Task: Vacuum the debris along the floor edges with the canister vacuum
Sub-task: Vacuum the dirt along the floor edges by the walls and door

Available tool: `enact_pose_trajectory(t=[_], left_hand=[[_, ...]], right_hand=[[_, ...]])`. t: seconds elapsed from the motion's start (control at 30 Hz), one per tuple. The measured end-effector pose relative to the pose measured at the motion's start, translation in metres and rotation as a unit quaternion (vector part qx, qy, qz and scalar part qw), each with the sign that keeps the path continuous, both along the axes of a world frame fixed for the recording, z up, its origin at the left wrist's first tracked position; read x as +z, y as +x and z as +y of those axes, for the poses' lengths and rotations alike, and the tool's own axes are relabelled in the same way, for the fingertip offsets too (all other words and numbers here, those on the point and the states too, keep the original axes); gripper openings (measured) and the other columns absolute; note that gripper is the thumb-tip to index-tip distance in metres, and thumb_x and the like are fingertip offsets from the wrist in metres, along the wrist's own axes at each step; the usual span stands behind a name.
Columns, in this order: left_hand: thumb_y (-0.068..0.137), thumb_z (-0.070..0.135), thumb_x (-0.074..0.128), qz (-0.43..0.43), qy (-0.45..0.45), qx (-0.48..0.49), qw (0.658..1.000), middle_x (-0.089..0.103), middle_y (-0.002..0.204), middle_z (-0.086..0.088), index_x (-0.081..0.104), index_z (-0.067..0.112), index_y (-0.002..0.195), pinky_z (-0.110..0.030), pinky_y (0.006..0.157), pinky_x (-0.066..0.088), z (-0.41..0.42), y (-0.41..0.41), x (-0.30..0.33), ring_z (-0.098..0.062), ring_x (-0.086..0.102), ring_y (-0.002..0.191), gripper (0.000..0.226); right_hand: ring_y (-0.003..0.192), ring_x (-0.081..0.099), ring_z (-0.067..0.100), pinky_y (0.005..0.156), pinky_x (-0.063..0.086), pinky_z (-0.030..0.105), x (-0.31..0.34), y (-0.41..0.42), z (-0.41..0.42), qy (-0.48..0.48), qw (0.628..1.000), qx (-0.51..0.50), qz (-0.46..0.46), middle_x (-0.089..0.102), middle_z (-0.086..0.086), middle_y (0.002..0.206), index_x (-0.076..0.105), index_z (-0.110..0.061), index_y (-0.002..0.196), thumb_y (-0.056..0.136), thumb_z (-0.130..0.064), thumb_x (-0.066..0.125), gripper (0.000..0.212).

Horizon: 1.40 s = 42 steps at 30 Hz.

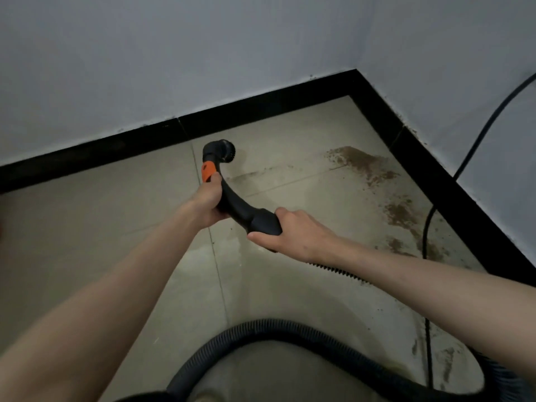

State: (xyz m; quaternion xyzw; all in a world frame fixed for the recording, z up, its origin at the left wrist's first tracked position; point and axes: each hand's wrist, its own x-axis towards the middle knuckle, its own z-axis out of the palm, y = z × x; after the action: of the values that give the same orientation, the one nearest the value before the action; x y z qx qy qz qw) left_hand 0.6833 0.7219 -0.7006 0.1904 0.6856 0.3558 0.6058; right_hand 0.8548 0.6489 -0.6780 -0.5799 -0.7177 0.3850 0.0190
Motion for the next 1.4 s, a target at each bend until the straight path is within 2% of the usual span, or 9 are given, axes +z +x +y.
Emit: enact_pose_trajectory(t=[0.1,0.2,0.37,0.53,0.8,0.97,1.13,1.4], left_hand=[[0.103,0.040,0.030,-0.008,-0.015,0.041,0.999,0.041,0.140,-0.019,0.020,0.007,0.147,-0.045,0.093,0.042,-0.029,-0.016,-0.008,-0.034,0.045,0.126,0.056],[0.103,0.038,0.028,-0.015,-0.031,0.071,0.997,0.039,0.143,-0.018,0.019,0.007,0.148,-0.044,0.093,0.042,-0.055,-0.021,-0.026,-0.034,0.043,0.129,0.055],[0.103,0.041,0.029,-0.039,-0.052,0.099,0.993,0.041,0.142,-0.018,0.021,0.006,0.147,-0.043,0.084,0.044,-0.069,-0.023,-0.056,-0.034,0.046,0.126,0.057],[0.103,0.040,0.029,-0.037,-0.057,0.092,0.993,0.042,0.141,-0.017,0.023,0.008,0.146,-0.043,0.081,0.045,-0.071,-0.022,-0.059,-0.034,0.046,0.125,0.055],[0.102,0.041,0.030,-0.015,-0.047,0.080,0.996,0.046,0.136,-0.016,0.028,0.006,0.143,-0.041,0.078,0.047,-0.055,-0.016,-0.073,-0.033,0.049,0.121,0.054],[0.102,0.041,0.029,0.002,-0.046,0.049,0.998,0.046,0.135,-0.016,0.027,0.006,0.143,-0.041,0.080,0.046,-0.040,-0.008,-0.070,-0.033,0.049,0.121,0.054],[0.102,0.041,0.030,0.004,-0.043,0.037,0.998,0.046,0.135,-0.017,0.028,0.006,0.142,-0.042,0.081,0.045,-0.026,0.002,-0.065,-0.033,0.048,0.121,0.053],[0.103,0.038,0.030,0.016,-0.041,0.010,0.999,0.047,0.131,-0.016,0.028,0.006,0.141,-0.043,0.082,0.045,-0.022,0.019,-0.064,-0.033,0.049,0.120,0.050]], right_hand=[[0.075,0.052,0.019,0.060,0.040,0.033,-0.002,-0.013,-0.014,-0.011,0.999,0.042,-0.020,0.047,-0.006,0.078,0.044,-0.017,0.098,0.086,-0.067,0.053,0.052],[0.076,0.052,0.020,0.054,0.035,0.029,-0.010,-0.017,-0.029,-0.018,0.996,0.071,-0.050,0.046,-0.006,0.077,0.044,-0.018,0.098,0.085,-0.068,0.053,0.053],[0.074,0.052,0.018,0.057,0.037,0.031,-0.024,-0.019,-0.034,-0.032,0.992,0.085,-0.082,0.048,-0.007,0.076,0.045,-0.019,0.097,0.083,-0.070,0.053,0.053],[0.076,0.053,0.019,0.063,0.040,0.032,-0.023,-0.019,-0.039,-0.041,0.992,0.079,-0.092,0.047,-0.008,0.075,0.045,-0.019,0.096,0.084,-0.069,0.054,0.052],[0.080,0.055,0.021,0.064,0.043,0.032,-0.040,-0.014,-0.031,-0.039,0.994,0.063,-0.086,0.055,0.001,0.088,0.045,-0.018,0.099,0.086,-0.065,0.054,0.050],[0.076,0.053,0.018,0.061,0.042,0.031,-0.044,-0.010,-0.026,-0.041,0.997,0.035,-0.064,0.051,-0.003,0.083,0.046,-0.018,0.098,0.087,-0.064,0.054,0.048],[0.079,0.056,0.019,0.068,0.046,0.034,-0.048,-0.001,-0.016,-0.036,0.998,0.014,-0.047,0.051,-0.004,0.081,0.047,-0.018,0.096,0.086,-0.064,0.055,0.048],[0.081,0.060,0.020,0.071,0.050,0.035,-0.053,0.014,-0.017,-0.040,0.999,-0.009,-0.023,0.061,0.003,0.092,0.052,-0.015,0.102,0.084,-0.066,0.056,0.054]])
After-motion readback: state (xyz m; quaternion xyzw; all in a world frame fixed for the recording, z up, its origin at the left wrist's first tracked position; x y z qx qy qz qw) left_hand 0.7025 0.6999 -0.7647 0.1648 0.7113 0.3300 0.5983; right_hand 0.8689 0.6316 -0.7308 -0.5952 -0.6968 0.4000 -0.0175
